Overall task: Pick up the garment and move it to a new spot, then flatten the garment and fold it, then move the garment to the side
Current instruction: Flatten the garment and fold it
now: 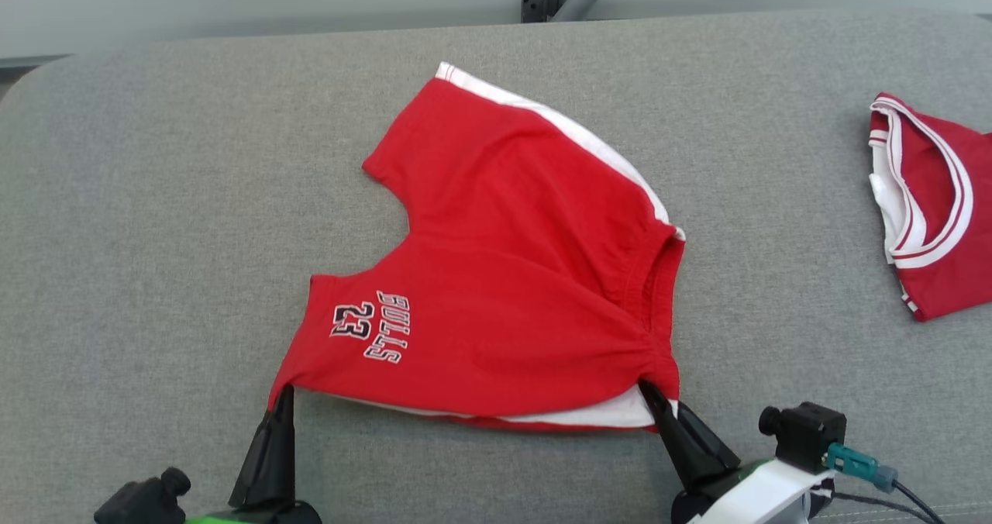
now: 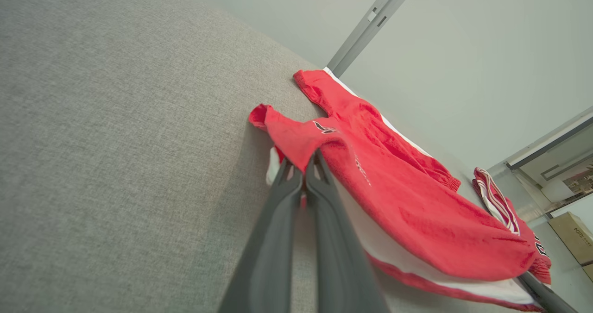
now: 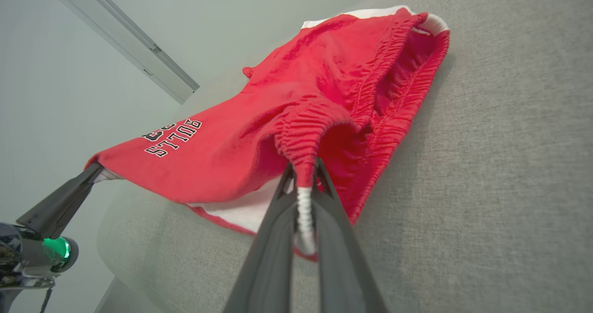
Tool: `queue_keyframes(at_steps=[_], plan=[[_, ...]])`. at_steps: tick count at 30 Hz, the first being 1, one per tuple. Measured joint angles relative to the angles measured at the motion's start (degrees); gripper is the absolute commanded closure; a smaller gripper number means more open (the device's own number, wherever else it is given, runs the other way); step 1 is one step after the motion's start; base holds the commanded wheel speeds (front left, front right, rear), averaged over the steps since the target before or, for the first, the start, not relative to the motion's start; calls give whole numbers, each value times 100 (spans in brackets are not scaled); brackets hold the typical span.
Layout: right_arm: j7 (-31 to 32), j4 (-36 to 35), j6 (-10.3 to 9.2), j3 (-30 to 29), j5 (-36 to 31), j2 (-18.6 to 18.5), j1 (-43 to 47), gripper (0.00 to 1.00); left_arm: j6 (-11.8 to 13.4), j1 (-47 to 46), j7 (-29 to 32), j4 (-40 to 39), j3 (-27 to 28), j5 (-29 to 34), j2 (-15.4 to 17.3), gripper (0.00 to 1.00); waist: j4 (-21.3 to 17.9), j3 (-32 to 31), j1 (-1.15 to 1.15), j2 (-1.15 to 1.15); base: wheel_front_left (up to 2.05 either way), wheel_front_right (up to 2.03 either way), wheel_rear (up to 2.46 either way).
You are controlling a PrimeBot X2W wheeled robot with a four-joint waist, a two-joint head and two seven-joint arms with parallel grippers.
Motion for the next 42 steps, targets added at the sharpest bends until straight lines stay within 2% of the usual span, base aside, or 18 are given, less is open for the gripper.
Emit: queue_keyframes(at_steps=[10, 17, 23, 32, 33, 42], plan=[[498, -467, 0, 103, -30, -60, 786, 100, 0, 879, -1, -402, 309, -8, -37, 100, -111, -335, 0, 0, 0, 0, 0], [579, -634, 0, 93, -40, -27, 860, 100, 0, 866, 2, -480, 287, -23, 90, 100, -143, -326, 0, 0, 0, 0, 0], [357, -485, 0, 73, 10, 130, 599, 100, 0, 105, 93, -204, 236, 36, 213, 100, -165, -261, 0, 0, 0, 0, 0], [51, -166, 0, -208, 175, 541, -177, 100, 31, -2101, 447, 682, 102, 320, 230, 100, -290, 171, 0, 0, 0, 0, 0], [51, -166, 0, -208, 175, 541, -177, 100, 31, -2101, 447, 682, 102, 320, 230, 100, -290, 171, 0, 0, 0, 0, 0], [-62, 408, 0, -590, 367, 1072, -1006, 100, 31, -4188, 427, 2505, -200, 654, -77, 100, -473, 945, 0, 0, 0, 0, 0]])
